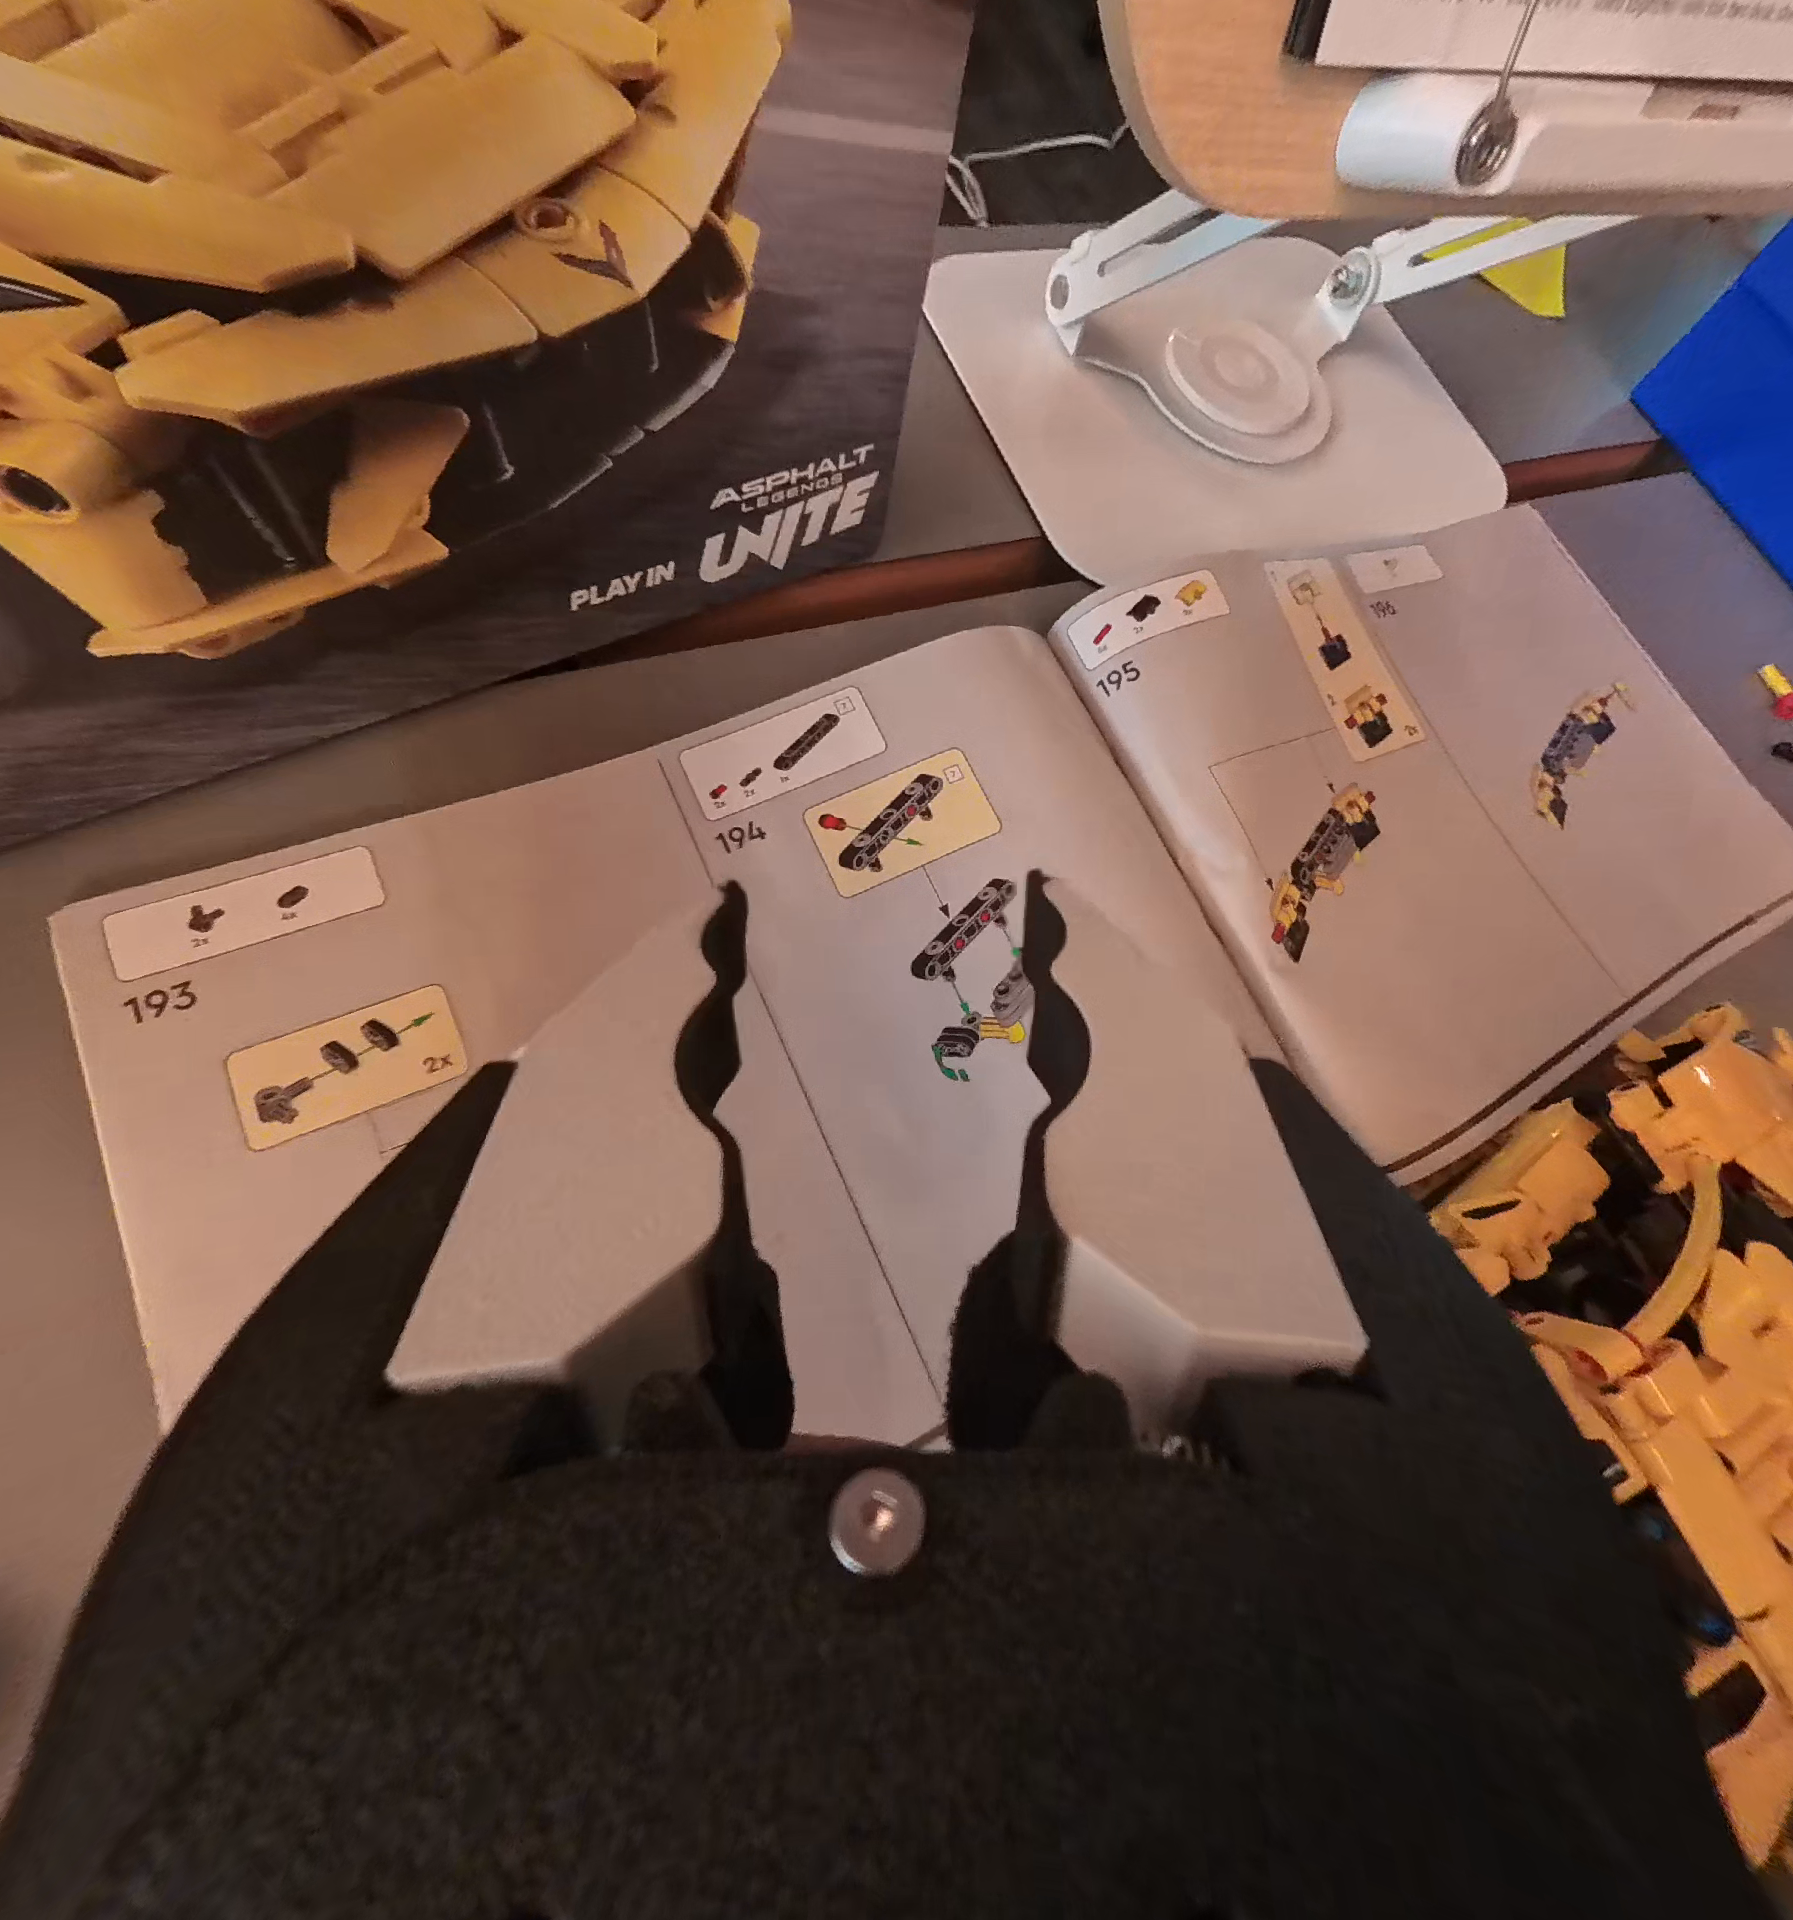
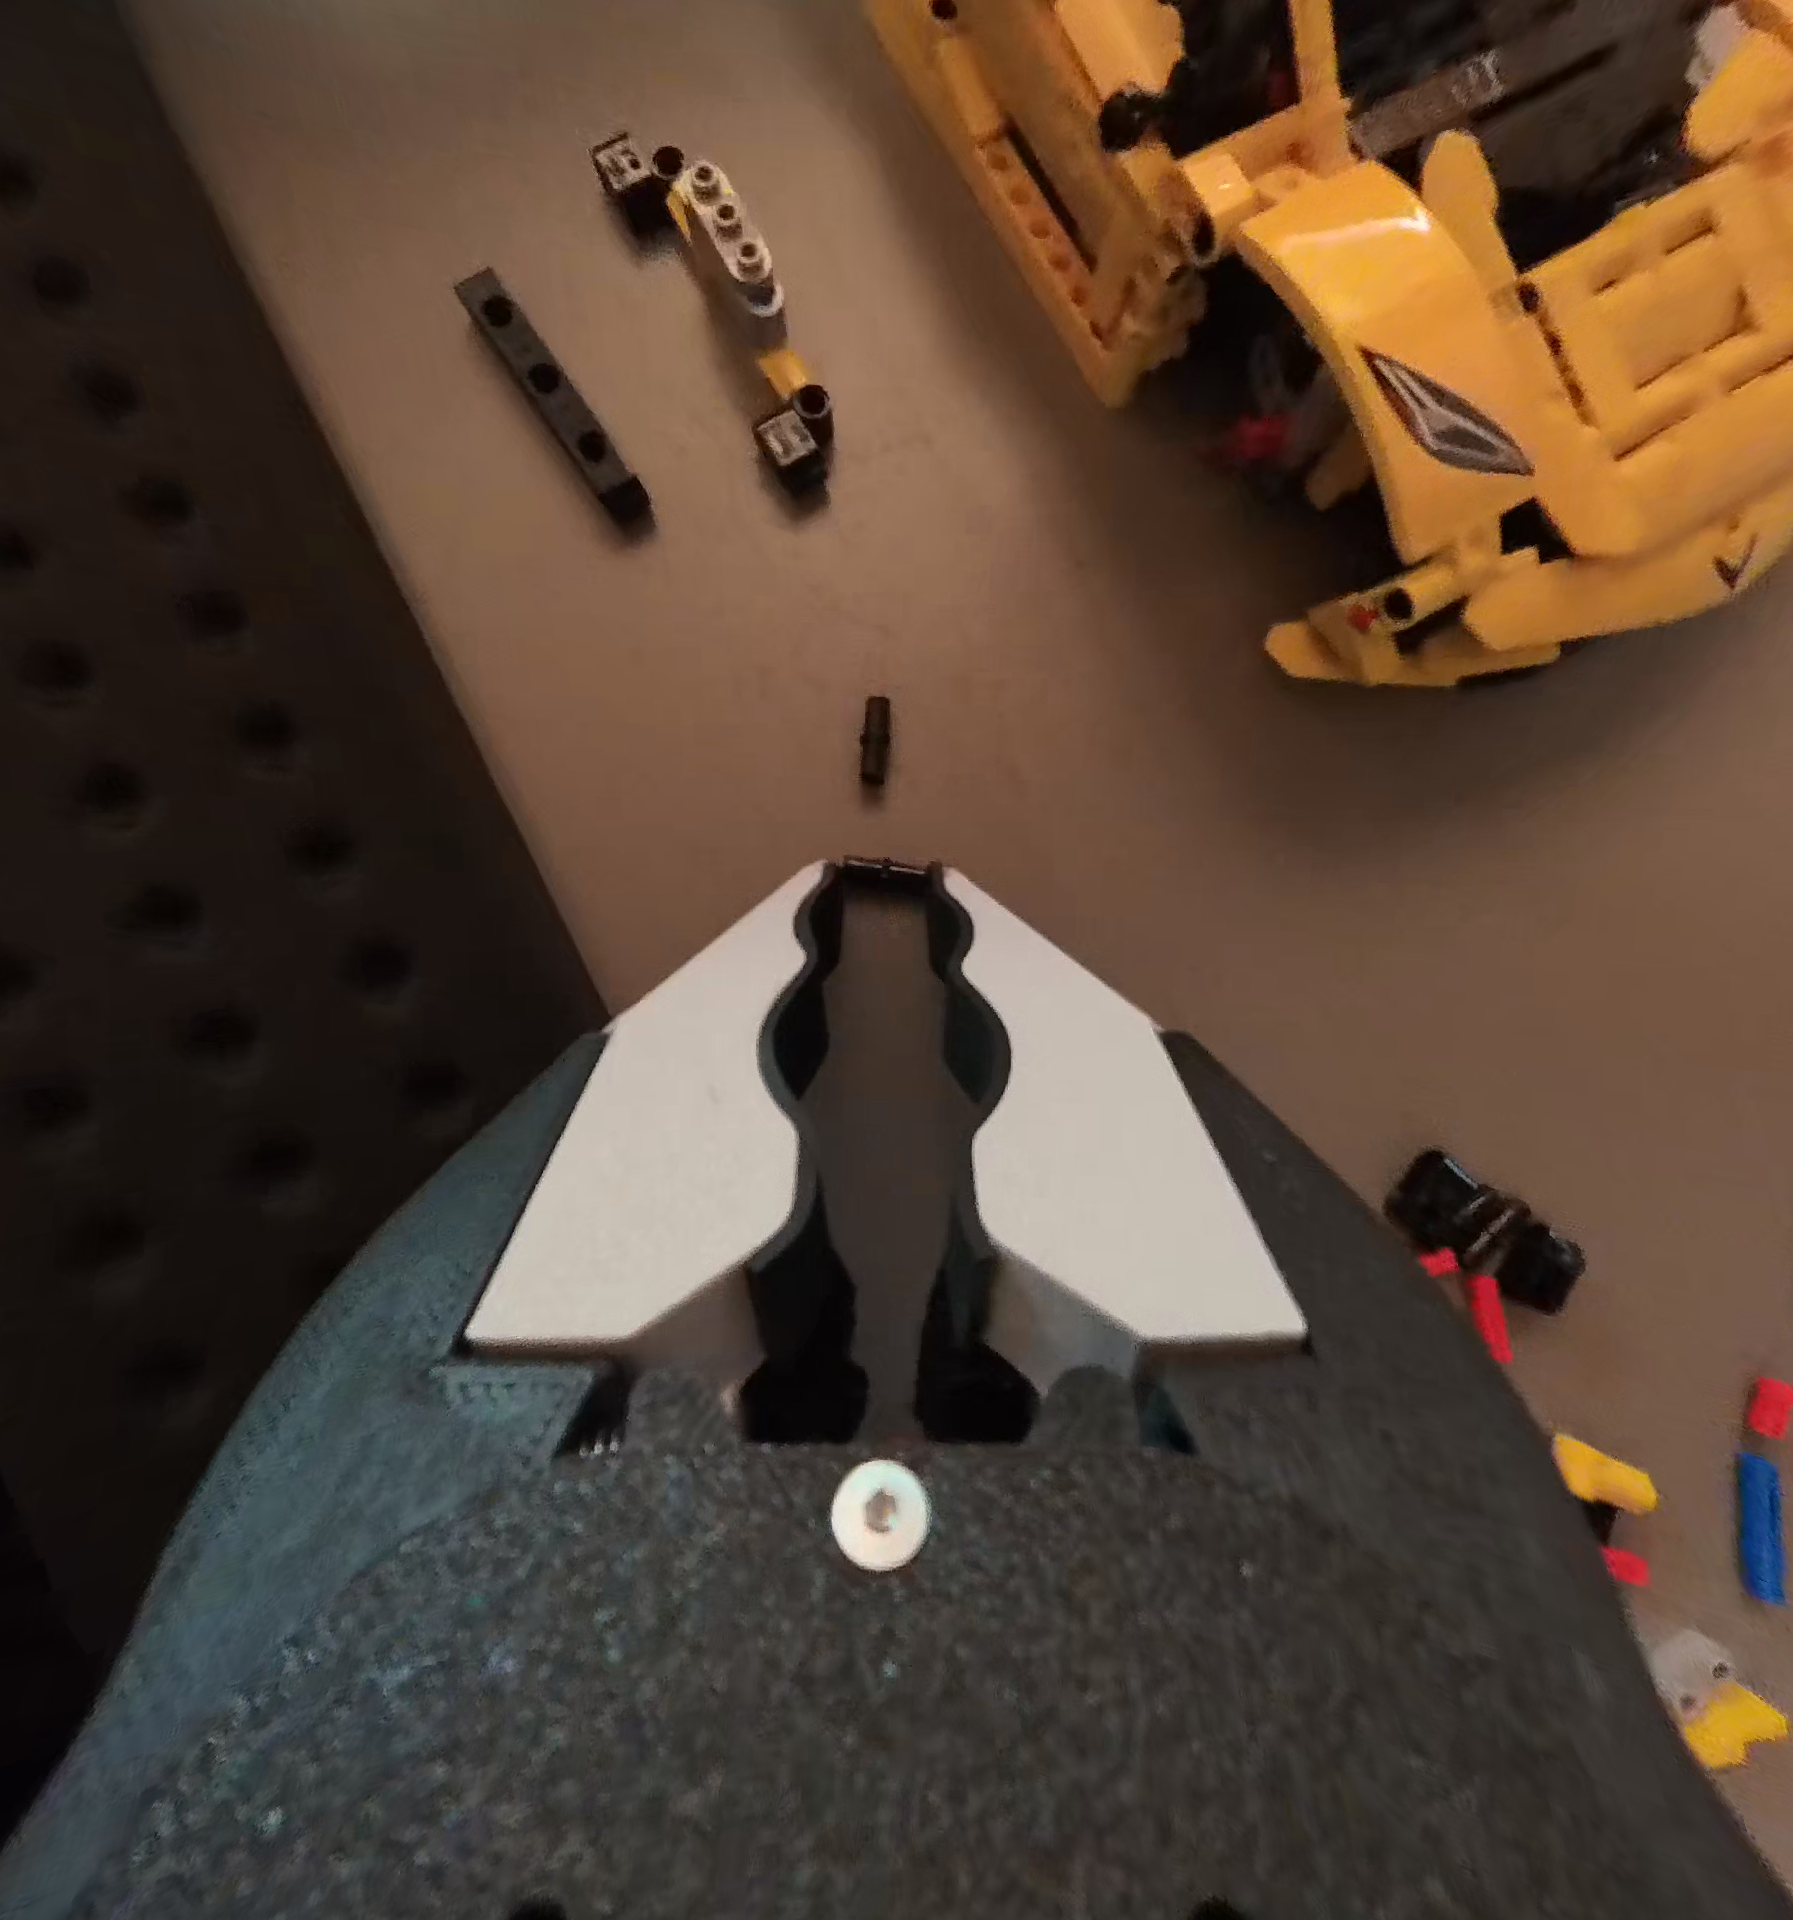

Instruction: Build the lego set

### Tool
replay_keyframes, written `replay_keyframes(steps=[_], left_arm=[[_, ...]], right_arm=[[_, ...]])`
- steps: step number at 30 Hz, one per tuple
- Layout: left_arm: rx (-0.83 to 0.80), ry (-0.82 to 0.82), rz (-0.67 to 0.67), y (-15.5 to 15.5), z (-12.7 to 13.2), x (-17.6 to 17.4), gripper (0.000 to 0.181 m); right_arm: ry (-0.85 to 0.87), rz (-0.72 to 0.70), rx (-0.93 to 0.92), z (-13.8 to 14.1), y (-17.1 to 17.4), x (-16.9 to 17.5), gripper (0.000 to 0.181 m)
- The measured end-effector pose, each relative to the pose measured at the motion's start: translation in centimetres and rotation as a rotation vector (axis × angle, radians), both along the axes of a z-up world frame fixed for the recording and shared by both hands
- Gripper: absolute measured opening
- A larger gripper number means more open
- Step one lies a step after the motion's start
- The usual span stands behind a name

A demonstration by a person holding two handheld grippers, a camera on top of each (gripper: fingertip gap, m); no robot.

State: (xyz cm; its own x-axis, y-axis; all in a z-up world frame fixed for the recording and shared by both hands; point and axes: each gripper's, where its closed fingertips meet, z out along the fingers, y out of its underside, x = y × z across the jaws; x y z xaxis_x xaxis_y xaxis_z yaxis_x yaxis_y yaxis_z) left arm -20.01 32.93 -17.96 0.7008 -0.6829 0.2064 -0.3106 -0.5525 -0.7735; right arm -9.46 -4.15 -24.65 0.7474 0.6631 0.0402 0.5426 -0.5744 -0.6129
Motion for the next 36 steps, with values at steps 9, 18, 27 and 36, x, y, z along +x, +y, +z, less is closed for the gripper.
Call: replay_keyframes(steps=[9, 18, 27, 36], left_arm=[[0.028, 0.111, 0.088, 1.5, -1.9, -1.8, 0.053], [0.113, 0.323, 0.084, 1.3, -3.1, -1.1, 0.053], [0.125, 0.173, 0.017, 0.2, -0.9, 0.5, 0.053], [0.116, 0.142, -0.006, 0.5, -0.7, -0.5, 0.054]], right_arm=[[0.033, 0.011, -0.014, 0.1, -0.5, -0.4, 0.015], [0.104, -0.009, -0.046, 0.1, -0.6, -0.4, 0.015], [0.11, -0.002, -0.046, 0.2, -0.6, -0.5, 0.015], [0.147, -0.1, 0.064, 3.1, -0.3, 2.7, 0.025]])
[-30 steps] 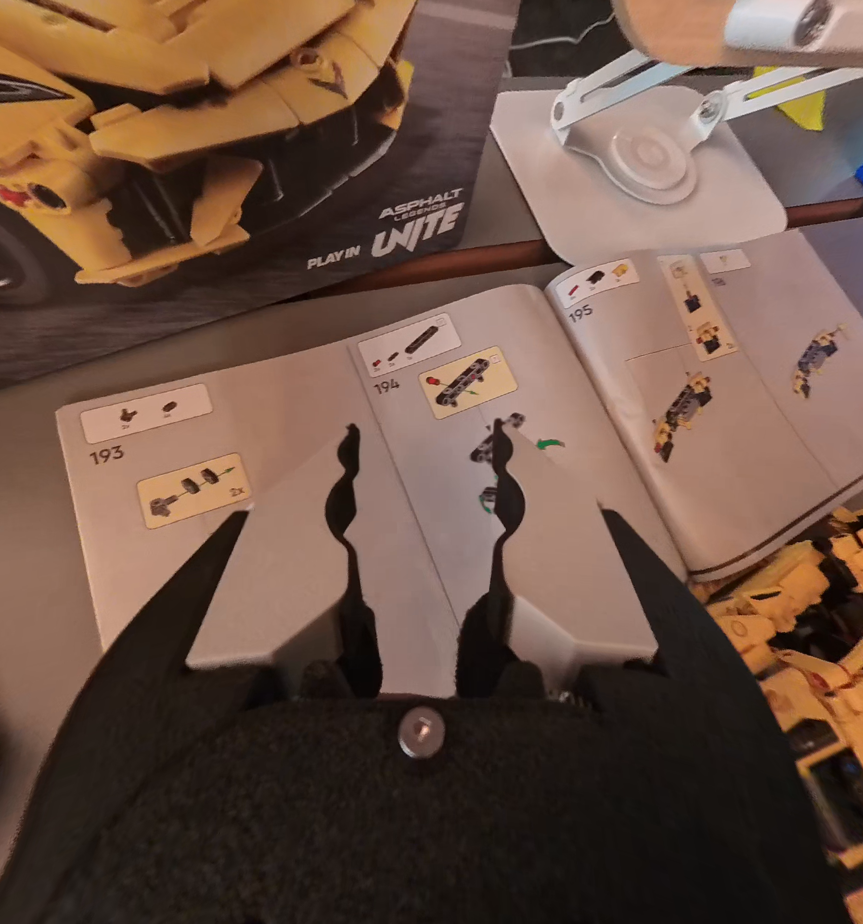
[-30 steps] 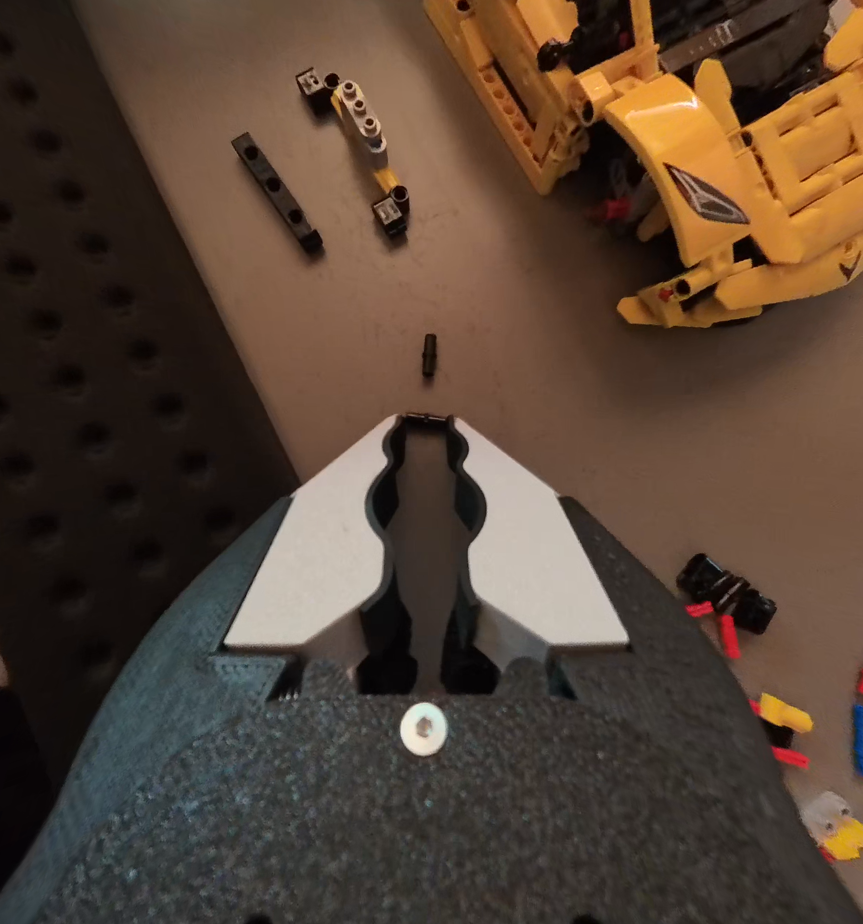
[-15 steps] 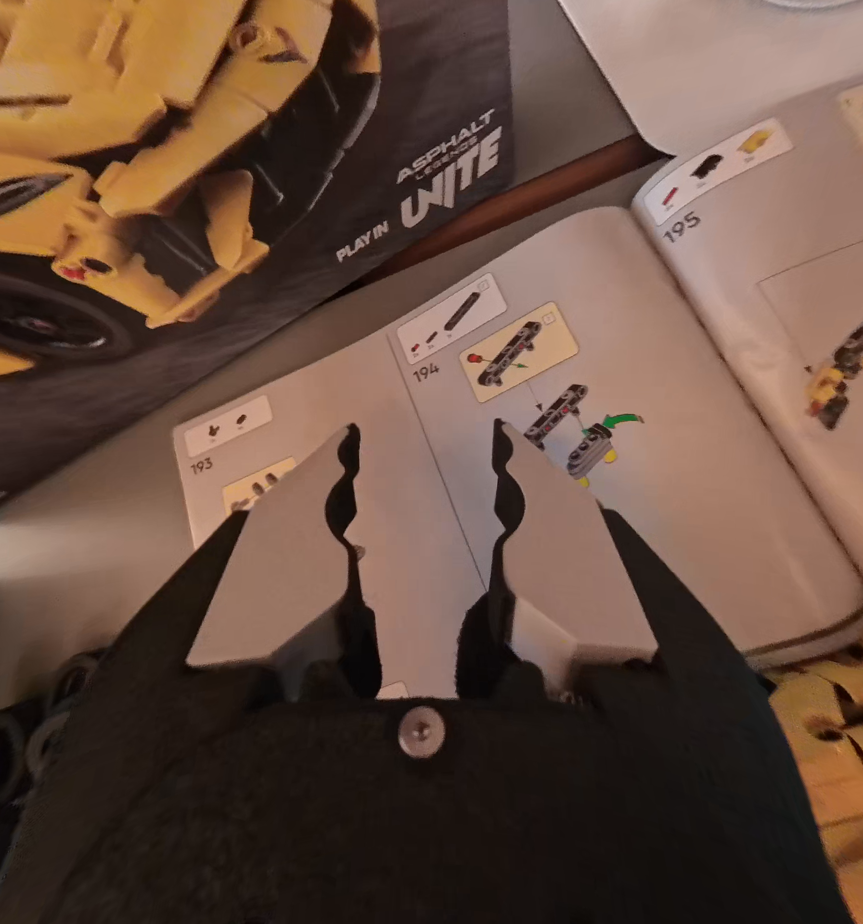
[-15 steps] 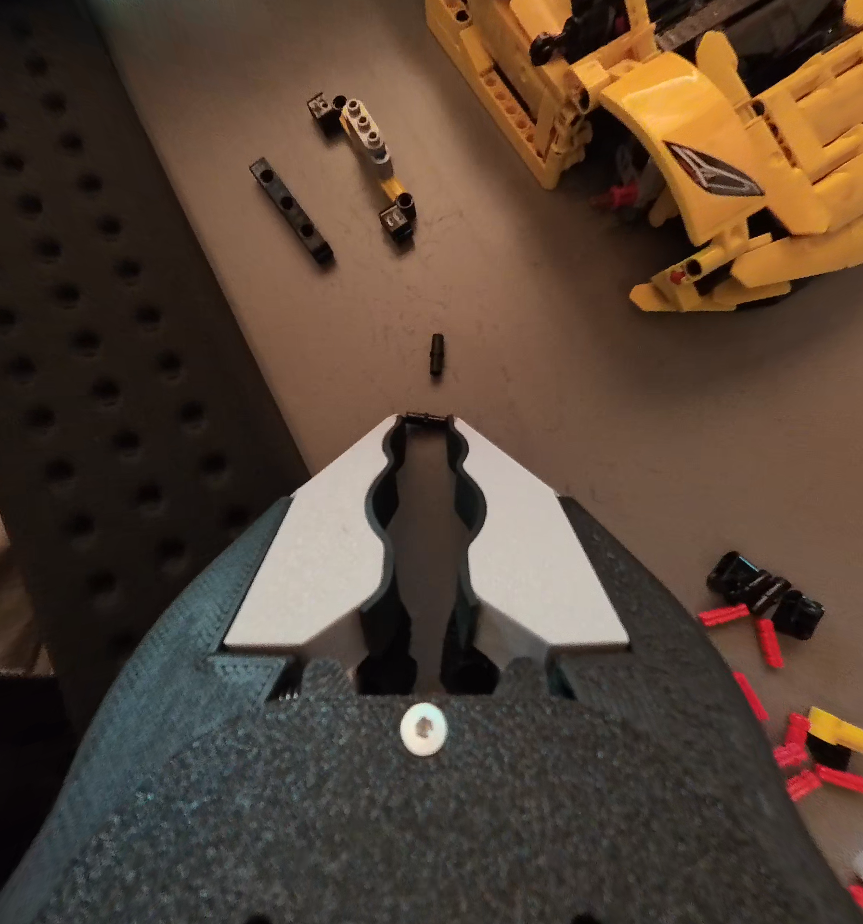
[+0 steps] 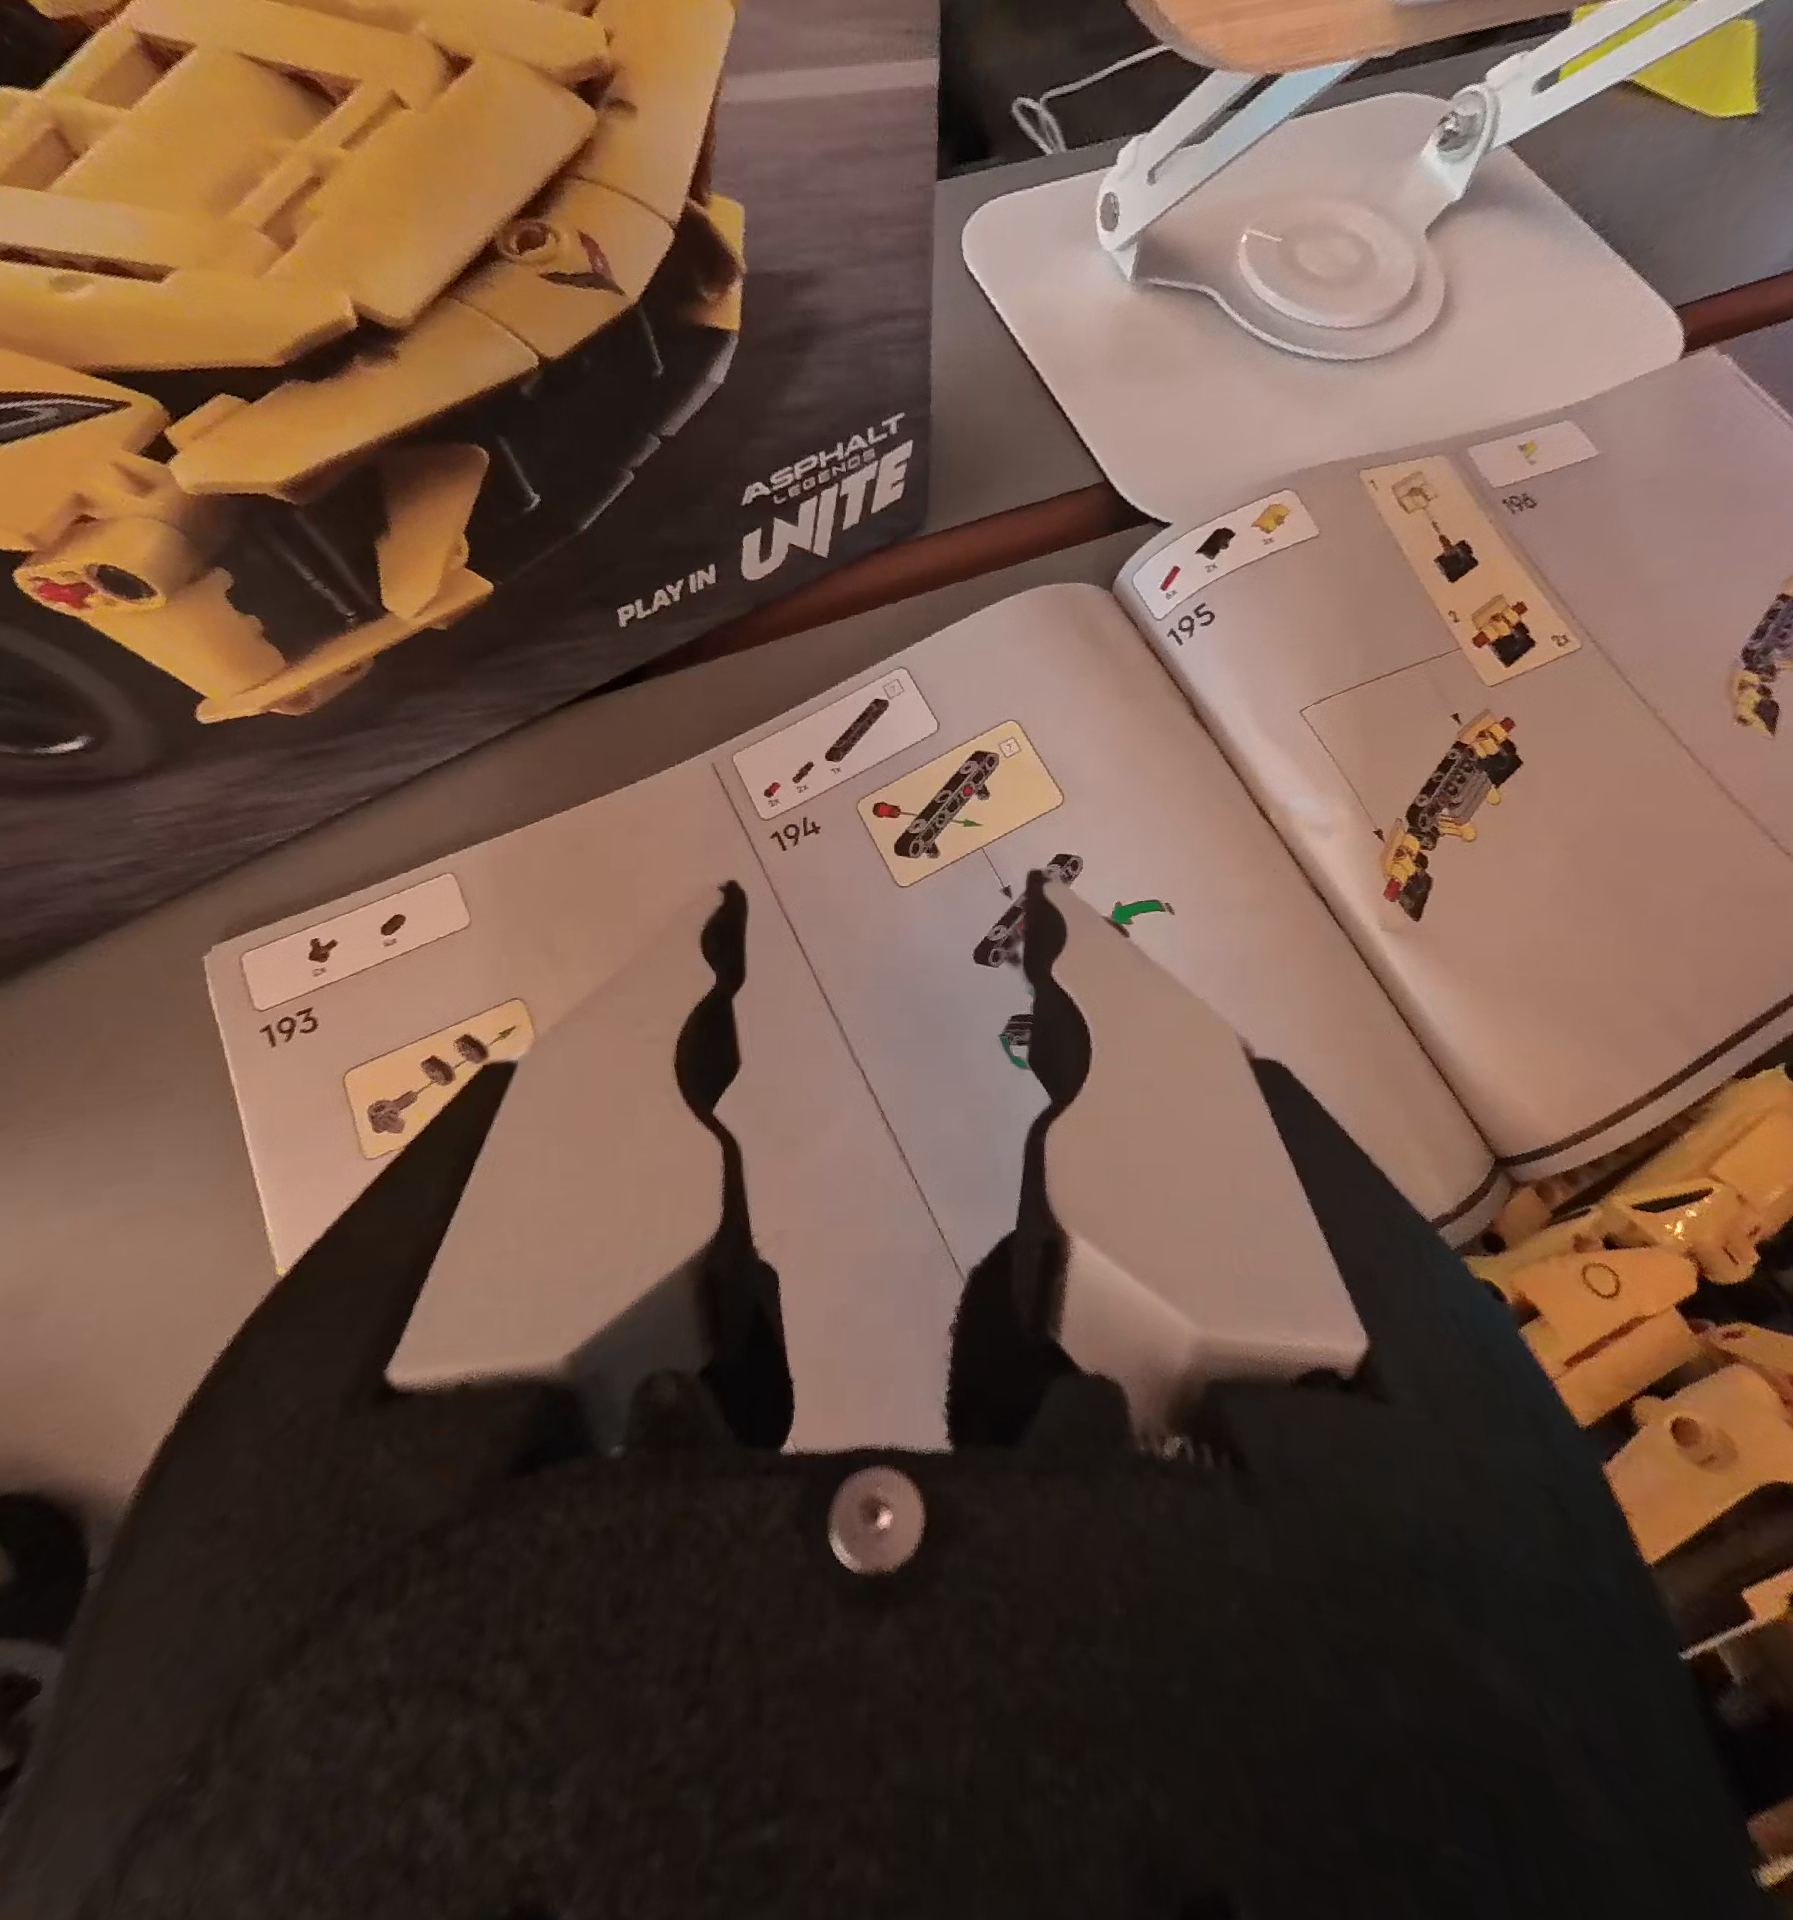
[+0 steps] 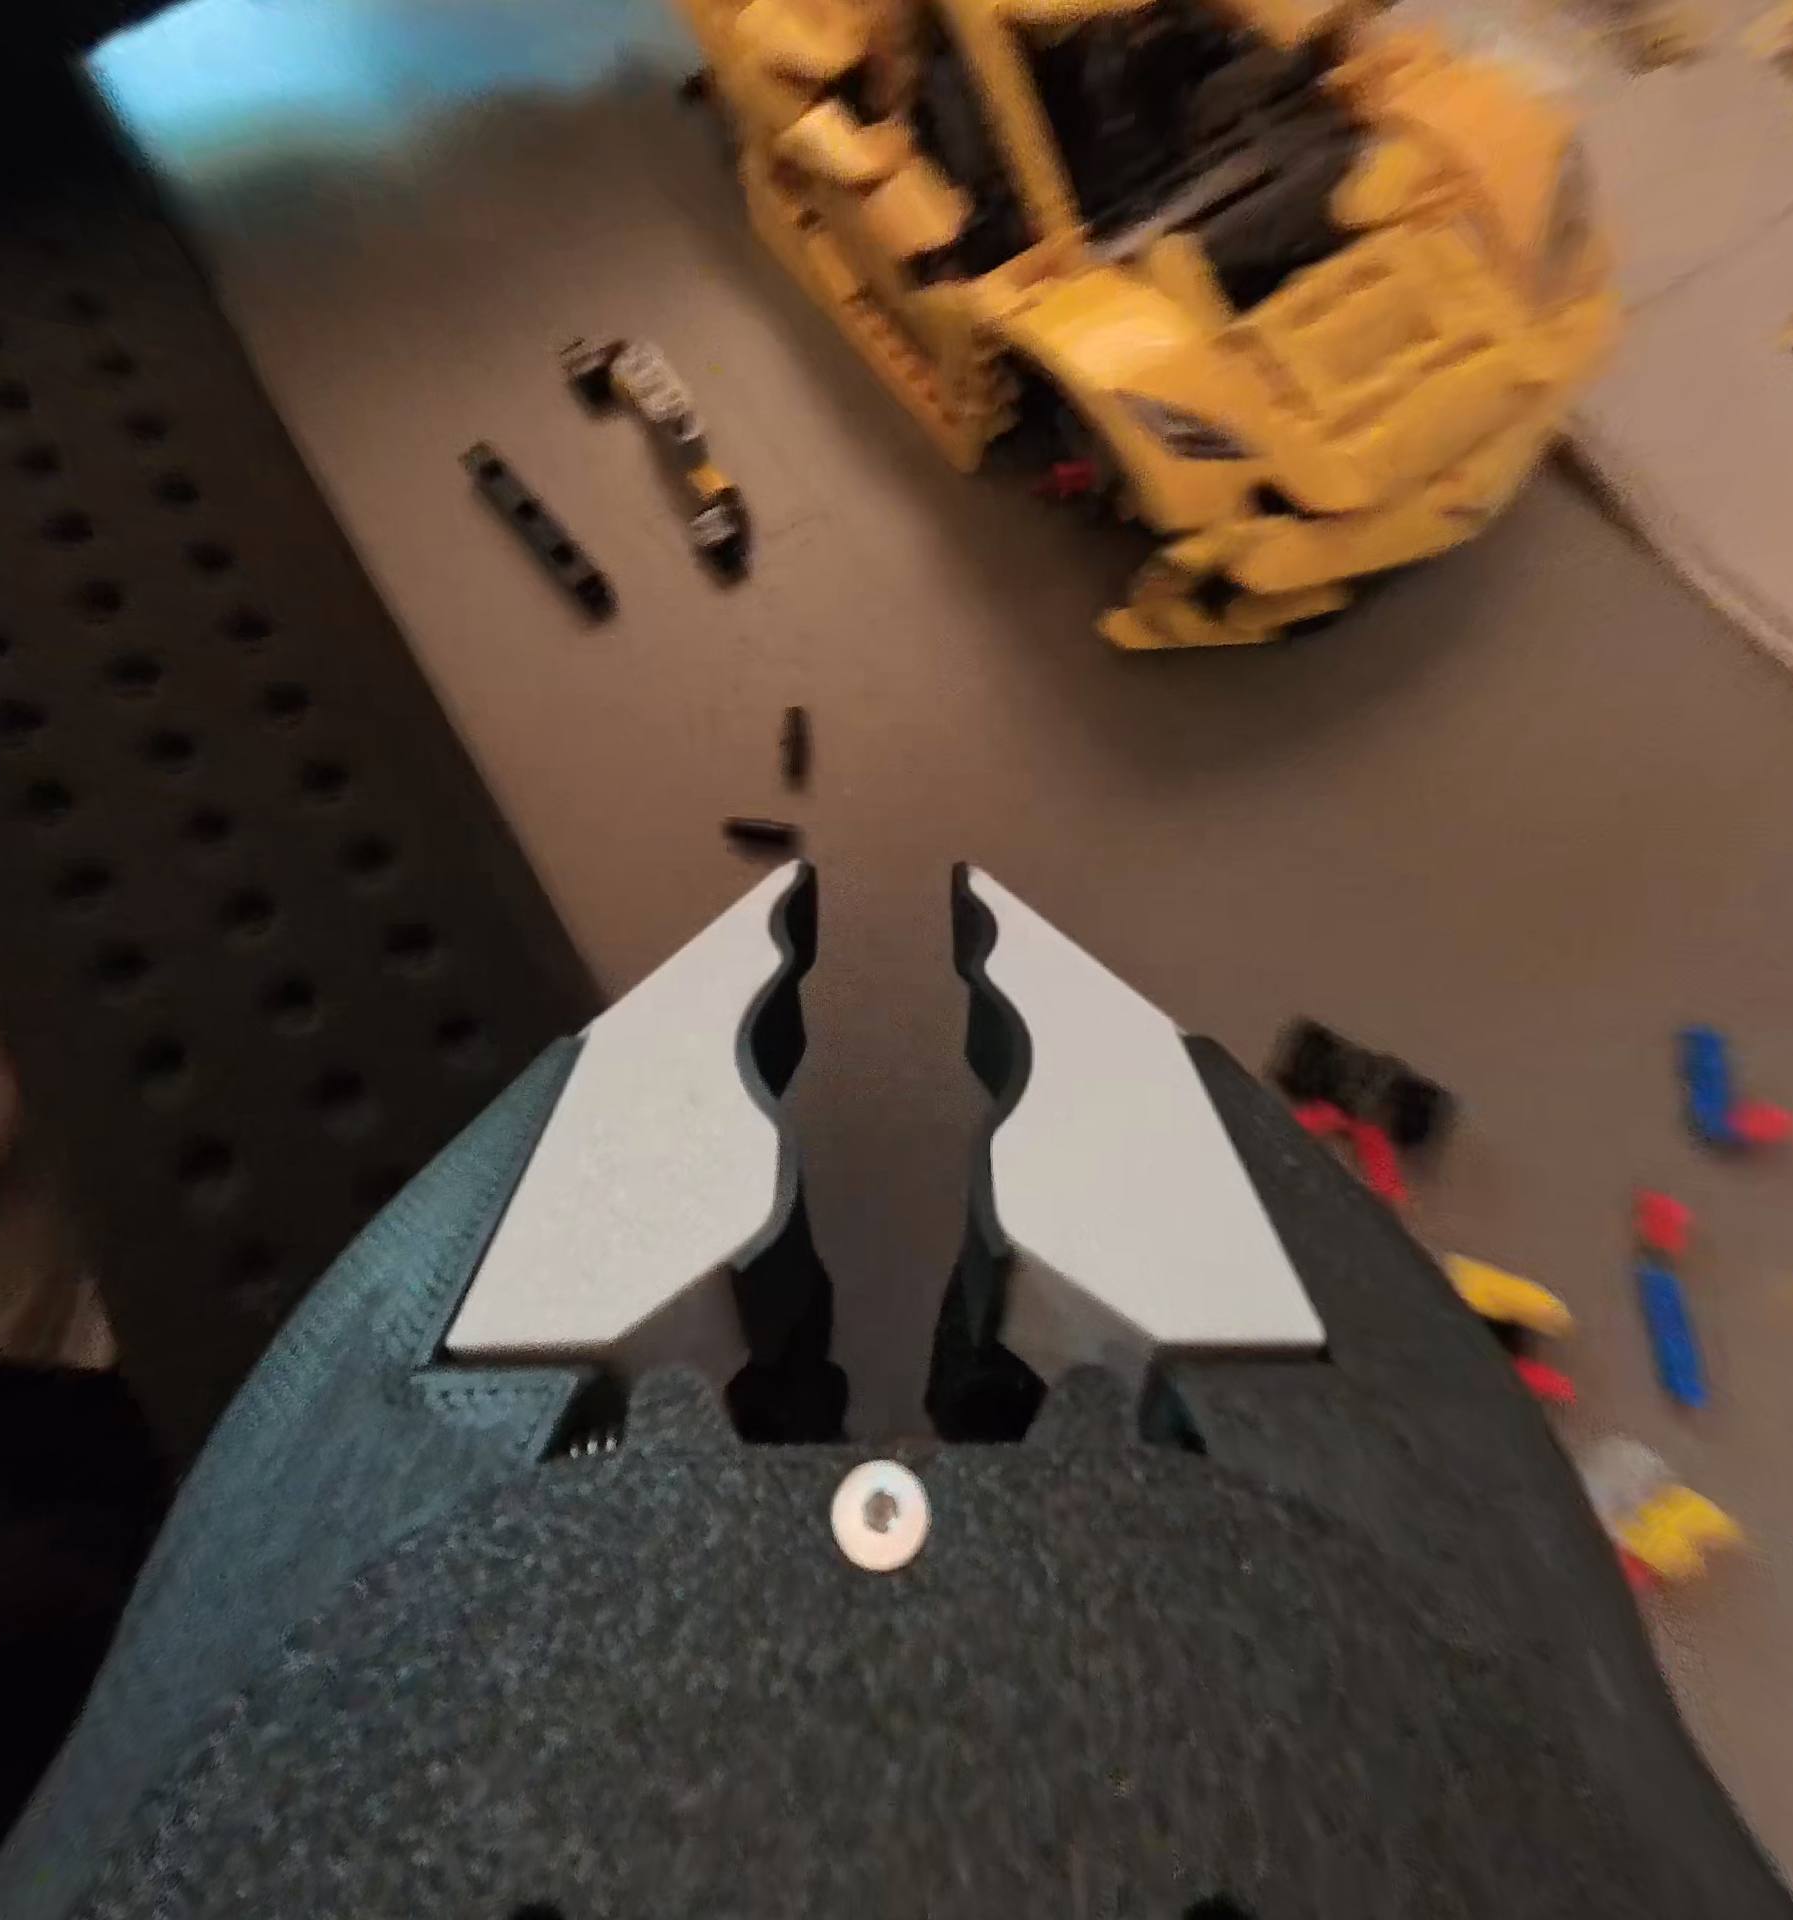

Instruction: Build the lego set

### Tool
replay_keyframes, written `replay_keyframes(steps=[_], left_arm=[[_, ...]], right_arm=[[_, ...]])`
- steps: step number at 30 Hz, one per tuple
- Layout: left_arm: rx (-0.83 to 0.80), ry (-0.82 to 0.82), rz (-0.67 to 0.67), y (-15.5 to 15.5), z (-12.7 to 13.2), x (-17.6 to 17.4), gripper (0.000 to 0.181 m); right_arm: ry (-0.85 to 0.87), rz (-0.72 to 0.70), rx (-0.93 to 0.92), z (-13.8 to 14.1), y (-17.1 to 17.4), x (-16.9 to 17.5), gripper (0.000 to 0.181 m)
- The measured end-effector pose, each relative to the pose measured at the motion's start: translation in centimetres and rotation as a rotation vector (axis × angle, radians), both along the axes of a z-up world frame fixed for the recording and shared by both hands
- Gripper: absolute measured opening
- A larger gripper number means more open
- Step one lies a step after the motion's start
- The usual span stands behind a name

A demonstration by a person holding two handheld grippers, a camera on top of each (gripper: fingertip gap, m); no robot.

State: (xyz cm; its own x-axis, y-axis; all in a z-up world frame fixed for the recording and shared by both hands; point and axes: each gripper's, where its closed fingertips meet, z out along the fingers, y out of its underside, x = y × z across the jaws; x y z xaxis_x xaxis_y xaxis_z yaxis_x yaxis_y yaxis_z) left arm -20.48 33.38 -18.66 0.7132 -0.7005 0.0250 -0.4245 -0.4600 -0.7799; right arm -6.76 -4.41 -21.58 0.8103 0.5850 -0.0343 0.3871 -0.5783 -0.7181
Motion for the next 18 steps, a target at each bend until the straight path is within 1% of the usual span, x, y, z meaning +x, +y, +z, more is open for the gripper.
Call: replay_keyframes(steps=[2, 5, 6, 7, 8, 11, 15, 16, 17, 18], left_arm=[[-0.013, -0.004, -0.016, -0.2, -0.1, 0.0, 0.054], [-0.027, -0.033, -0.059, -0.8, 0.1, 0.5, 0.054], [-0.031, -0.046, -0.074, -1.0, 0.2, 0.6, 0.054], [-0.037, -0.055, -0.087, -1.2, 0.3, 0.8, 0.054], [-0.041, -0.062, -0.095, -1.3, 0.4, 0.8, 0.054], [-0.052, -0.072, -0.114, -1.6, 0.4, 0.9, 0.054], [-0.062, -0.071, -0.113, -1.5, 0.2, 0.8, 0.054], [-0.066, -0.075, -0.117, -1.6, 0.2, 0.9, 0.054], [-0.067, -0.074, -0.12, -1.6, 0.2, 0.9, 0.054], [-0.066, -0.069, -0.121, -1.6, 0.2, 0.9, 0.054]], right_arm=[[-0.044, -0.155, 0.067, 1.5, 1.2, 4.6, 0.024], [-0.173, -0.372, 0.08, 1.8, 2.5, 12.5, 0.018], [-0.194, -0.403, 0.062, 1.4, 2.7, 14.2, 0.018], [-0.19, -0.412, 0.038, 0.9, 3.0, 15.2, 0.017], [-0.176, -0.414, 0.009, 0.3, 3.2, 15.8, 0.017], [-0.158, -0.382, -0.052, -1.3, 3.7, 15.9, 0.017], [-0.209, -0.373, -0.068, -2.4, 3.8, 16.3, 0.014], [-0.221, -0.374, -0.063, -2.5, 4.0, 16.5, 0.012], [-0.231, -0.369, -0.067, -2.8, 4.0, 16.5, 0.006], [-0.236, -0.362, -0.066, -2.9, 4.1, 16.5, 0.004]])
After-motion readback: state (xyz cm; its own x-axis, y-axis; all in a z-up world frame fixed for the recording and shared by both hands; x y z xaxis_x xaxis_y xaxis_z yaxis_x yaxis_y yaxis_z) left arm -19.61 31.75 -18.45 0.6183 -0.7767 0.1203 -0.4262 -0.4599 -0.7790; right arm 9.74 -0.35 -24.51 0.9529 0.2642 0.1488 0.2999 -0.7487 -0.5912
